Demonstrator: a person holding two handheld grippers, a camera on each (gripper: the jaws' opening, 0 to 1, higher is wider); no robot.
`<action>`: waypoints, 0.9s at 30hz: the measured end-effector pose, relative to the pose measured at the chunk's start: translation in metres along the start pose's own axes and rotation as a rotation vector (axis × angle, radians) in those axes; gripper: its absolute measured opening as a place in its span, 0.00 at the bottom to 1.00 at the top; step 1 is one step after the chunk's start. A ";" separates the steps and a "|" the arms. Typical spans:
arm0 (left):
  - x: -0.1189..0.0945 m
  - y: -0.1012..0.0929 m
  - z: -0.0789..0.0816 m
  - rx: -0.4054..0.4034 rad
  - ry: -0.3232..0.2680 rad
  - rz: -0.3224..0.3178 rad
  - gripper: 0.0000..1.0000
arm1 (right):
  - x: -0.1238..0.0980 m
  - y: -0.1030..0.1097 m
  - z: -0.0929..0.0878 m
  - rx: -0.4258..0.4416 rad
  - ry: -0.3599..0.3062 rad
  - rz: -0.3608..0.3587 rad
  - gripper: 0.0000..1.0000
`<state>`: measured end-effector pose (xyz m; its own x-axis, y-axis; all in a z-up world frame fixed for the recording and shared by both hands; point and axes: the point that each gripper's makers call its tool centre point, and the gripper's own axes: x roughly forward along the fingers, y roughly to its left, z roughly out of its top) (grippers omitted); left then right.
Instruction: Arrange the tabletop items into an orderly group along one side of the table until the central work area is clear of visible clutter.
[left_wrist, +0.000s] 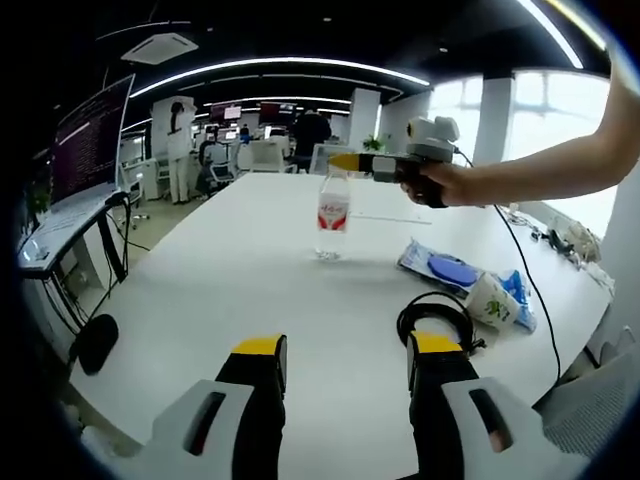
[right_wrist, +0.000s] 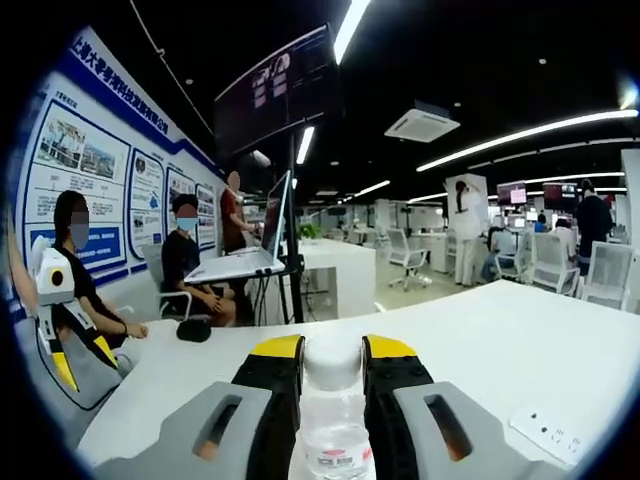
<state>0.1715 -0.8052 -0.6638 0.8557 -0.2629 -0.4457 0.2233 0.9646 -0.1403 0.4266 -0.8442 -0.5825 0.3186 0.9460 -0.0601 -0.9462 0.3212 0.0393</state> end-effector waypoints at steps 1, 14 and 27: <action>0.000 -0.001 0.001 0.005 -0.003 -0.004 0.46 | -0.002 0.000 0.005 0.005 -0.008 -0.011 0.21; -0.001 -0.008 0.003 -0.001 -0.016 -0.043 0.46 | -0.056 0.008 0.063 0.010 -0.074 -0.100 0.24; 0.004 -0.036 0.004 0.037 -0.012 -0.179 0.48 | -0.147 0.046 0.057 -0.002 -0.006 -0.200 0.27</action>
<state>0.1685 -0.8411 -0.6567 0.8063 -0.4307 -0.4055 0.3897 0.9025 -0.1835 0.3399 -0.9657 -0.5153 0.5007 0.8635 -0.0608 -0.8640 0.5028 0.0253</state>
